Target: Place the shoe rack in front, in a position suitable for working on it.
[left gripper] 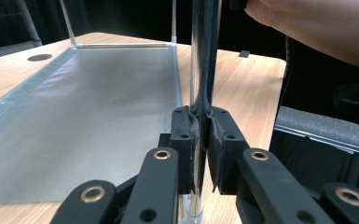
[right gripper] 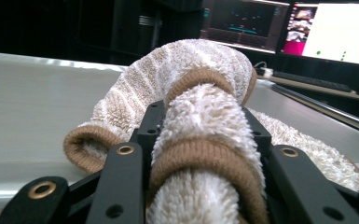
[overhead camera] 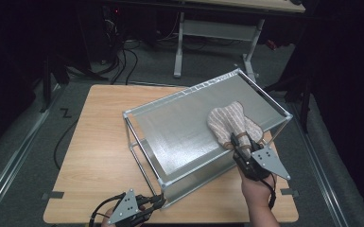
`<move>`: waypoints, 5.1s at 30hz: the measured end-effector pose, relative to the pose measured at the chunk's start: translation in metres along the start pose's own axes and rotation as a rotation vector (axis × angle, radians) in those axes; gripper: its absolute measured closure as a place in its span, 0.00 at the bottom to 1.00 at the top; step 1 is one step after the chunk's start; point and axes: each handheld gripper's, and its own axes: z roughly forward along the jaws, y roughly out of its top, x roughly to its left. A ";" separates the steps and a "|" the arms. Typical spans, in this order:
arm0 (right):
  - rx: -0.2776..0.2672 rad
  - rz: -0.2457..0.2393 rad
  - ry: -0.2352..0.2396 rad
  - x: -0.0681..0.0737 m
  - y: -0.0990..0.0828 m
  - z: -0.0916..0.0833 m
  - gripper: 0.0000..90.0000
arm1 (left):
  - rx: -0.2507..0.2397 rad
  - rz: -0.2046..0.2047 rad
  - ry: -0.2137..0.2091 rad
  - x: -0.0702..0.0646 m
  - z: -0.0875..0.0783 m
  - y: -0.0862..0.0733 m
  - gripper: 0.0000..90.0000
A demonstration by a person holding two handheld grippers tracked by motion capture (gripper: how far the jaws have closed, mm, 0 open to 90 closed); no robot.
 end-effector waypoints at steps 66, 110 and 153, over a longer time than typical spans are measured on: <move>0.045 0.072 -0.121 -0.044 0.000 0.037 0.71 | 0.050 -0.245 0.524 0.087 -0.066 -0.011 0.88; 0.105 0.113 -0.044 -0.021 0.026 0.048 0.76 | 0.001 -0.220 0.546 0.078 -0.050 -0.002 0.68; 0.202 0.120 -0.178 -0.030 -0.070 -0.060 0.76 | 0.053 -0.137 0.333 0.070 -0.001 -0.007 0.64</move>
